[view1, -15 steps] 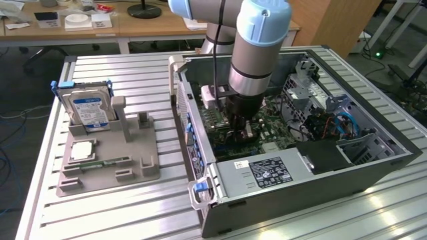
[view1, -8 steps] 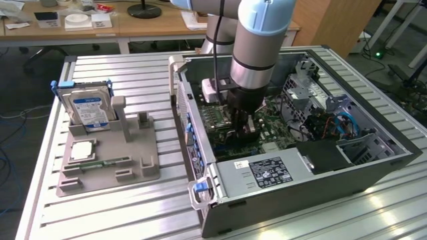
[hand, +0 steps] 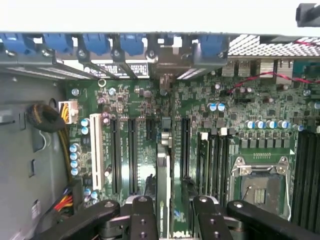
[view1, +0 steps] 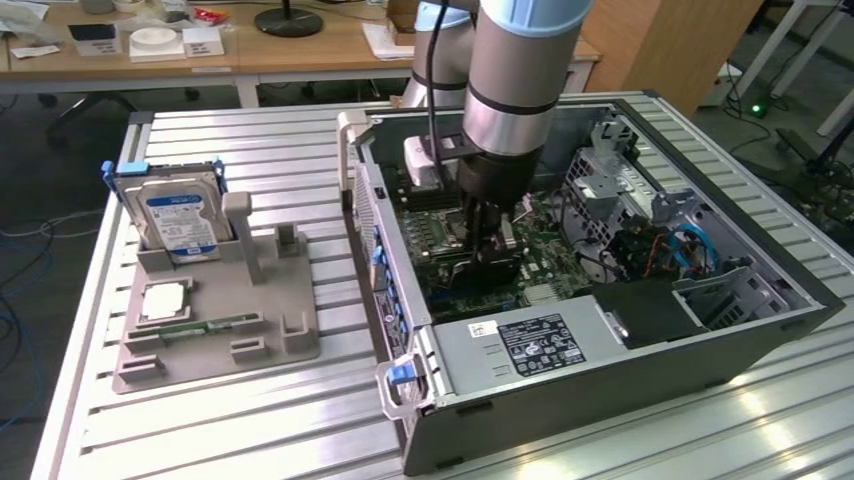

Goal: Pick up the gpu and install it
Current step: 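Insert the gpu into the slot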

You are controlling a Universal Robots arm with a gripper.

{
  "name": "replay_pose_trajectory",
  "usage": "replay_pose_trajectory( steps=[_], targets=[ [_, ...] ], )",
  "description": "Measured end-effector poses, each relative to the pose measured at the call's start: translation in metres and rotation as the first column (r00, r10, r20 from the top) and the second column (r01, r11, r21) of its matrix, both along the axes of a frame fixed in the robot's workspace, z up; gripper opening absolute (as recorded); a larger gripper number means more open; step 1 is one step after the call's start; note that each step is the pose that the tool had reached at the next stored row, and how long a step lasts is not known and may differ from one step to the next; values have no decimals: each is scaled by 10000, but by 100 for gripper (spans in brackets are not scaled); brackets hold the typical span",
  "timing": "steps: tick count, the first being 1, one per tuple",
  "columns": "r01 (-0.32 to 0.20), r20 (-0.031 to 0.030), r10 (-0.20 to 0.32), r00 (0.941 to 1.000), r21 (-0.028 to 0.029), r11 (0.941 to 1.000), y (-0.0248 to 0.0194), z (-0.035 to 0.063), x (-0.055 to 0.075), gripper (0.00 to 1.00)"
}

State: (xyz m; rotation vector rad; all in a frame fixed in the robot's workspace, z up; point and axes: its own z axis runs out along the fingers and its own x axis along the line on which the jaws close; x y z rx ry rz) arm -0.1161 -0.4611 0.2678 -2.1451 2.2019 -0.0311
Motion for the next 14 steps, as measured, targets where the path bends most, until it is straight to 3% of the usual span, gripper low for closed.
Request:
replay_pose_trajectory(
  steps=[4,9,14],
  targets=[
    [-1,2,1,10000,-1,10000,0,1,0,33],
    [-1,2,1,10000,-1,10000,0,1,-1,10],
    [0,2,0,10000,-1,10000,0,1,-1,11]
  ],
)
